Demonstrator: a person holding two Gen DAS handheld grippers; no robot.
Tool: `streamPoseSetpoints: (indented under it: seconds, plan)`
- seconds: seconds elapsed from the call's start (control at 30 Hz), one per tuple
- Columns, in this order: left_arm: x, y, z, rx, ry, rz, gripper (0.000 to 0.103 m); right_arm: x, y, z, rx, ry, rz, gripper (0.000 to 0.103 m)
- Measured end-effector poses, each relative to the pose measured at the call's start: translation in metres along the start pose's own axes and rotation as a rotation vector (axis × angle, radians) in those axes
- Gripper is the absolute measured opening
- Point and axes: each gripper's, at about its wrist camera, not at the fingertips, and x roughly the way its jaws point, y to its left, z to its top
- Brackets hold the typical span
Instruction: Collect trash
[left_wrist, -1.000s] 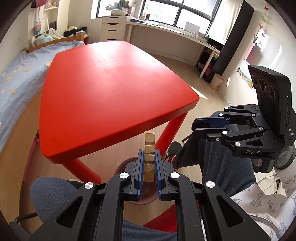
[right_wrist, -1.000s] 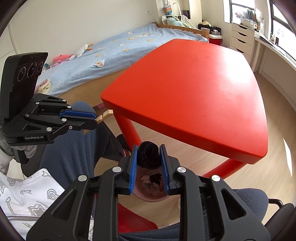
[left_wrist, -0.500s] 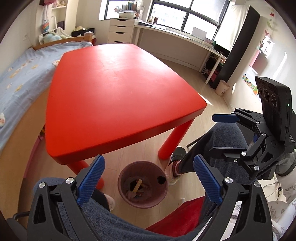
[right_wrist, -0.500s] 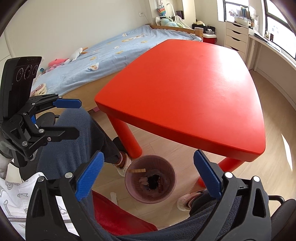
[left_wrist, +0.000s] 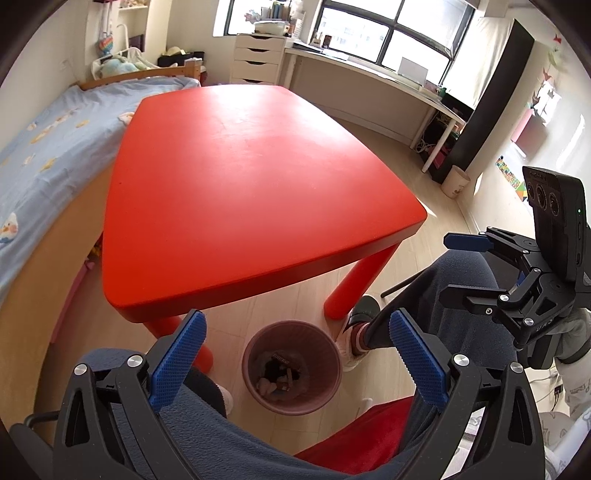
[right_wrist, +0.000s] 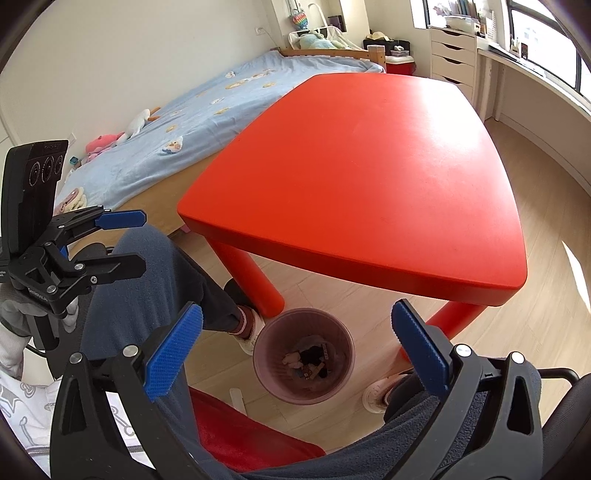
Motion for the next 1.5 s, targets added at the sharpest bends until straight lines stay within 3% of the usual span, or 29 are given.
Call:
streamPoseSetpoints:
  seconds: [0.27, 0.73, 1.07, 1.5]
  plan:
    - [-0.006, 0.004, 0.017, -0.004, -0.036, 0.020, 0.096, -0.007, -0.006, 0.015, 0.014, -0.027, -0.021, 0.100]
    - [-0.015, 0.021, 0.071, 0.005, -0.155, 0.044, 0.096, -0.020, -0.021, 0.080, -0.010, -0.135, -0.106, 0.100]
    - [0.001, 0.028, 0.098, 0.005, -0.141, 0.038, 0.097, -0.013, -0.029, 0.115, -0.012, -0.173, -0.110, 0.100]
    - [0.007, 0.029, 0.107, -0.013, -0.128, 0.053, 0.097, -0.014, -0.030, 0.117, -0.010, -0.179, -0.105, 0.100]
